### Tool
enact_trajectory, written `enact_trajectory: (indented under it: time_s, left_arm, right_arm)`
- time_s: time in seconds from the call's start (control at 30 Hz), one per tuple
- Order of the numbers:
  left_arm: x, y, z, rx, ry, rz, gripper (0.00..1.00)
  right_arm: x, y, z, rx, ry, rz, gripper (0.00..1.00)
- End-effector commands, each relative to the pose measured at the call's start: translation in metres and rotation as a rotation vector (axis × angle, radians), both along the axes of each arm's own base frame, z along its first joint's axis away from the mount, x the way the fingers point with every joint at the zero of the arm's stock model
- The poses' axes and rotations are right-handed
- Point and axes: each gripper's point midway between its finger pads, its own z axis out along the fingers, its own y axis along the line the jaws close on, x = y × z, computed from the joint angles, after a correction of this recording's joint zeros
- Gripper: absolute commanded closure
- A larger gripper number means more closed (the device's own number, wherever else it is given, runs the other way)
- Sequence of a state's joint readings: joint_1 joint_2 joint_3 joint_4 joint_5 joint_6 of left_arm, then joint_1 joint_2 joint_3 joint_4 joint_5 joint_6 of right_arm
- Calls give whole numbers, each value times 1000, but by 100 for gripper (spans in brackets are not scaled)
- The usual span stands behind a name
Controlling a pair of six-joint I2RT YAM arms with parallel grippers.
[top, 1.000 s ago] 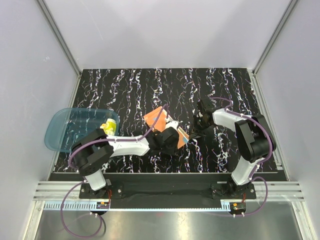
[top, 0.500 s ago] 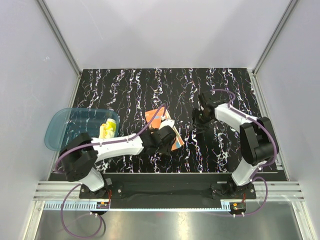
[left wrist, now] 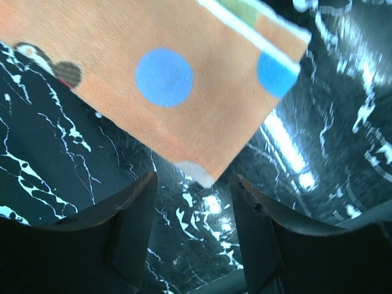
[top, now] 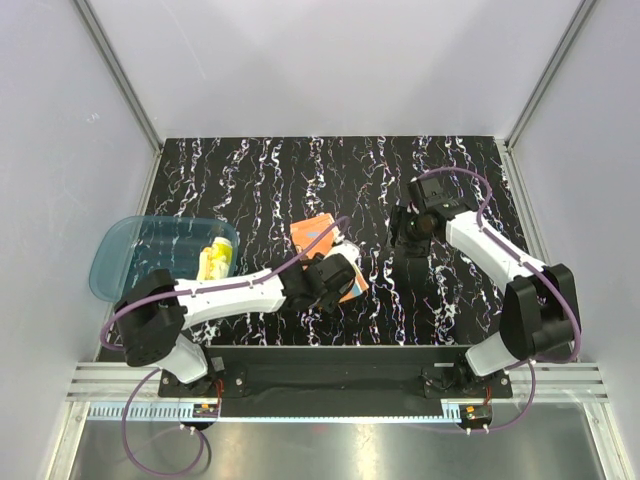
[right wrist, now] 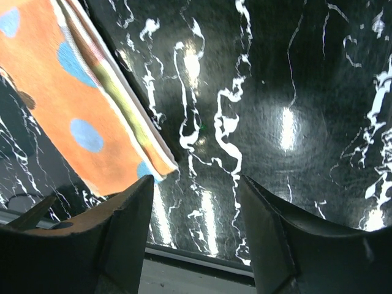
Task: Roll the towels
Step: Roll the towel
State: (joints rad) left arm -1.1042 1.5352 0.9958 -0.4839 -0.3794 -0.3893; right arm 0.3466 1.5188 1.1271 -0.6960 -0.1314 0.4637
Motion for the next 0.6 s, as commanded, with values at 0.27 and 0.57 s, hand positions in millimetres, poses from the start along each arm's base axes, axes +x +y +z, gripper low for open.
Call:
enact_trajectory:
  time_s: [0.27,0.57]
  left_arm:
    - [-21,-9,-21,69,35,-213,48]
    - [-13,-4,-42,185,13,-218,48]
  right_arm:
    - [-12,-7,3,-9,-5,-7,34]
    - [-14,-5,-1,-1,4,3,34]
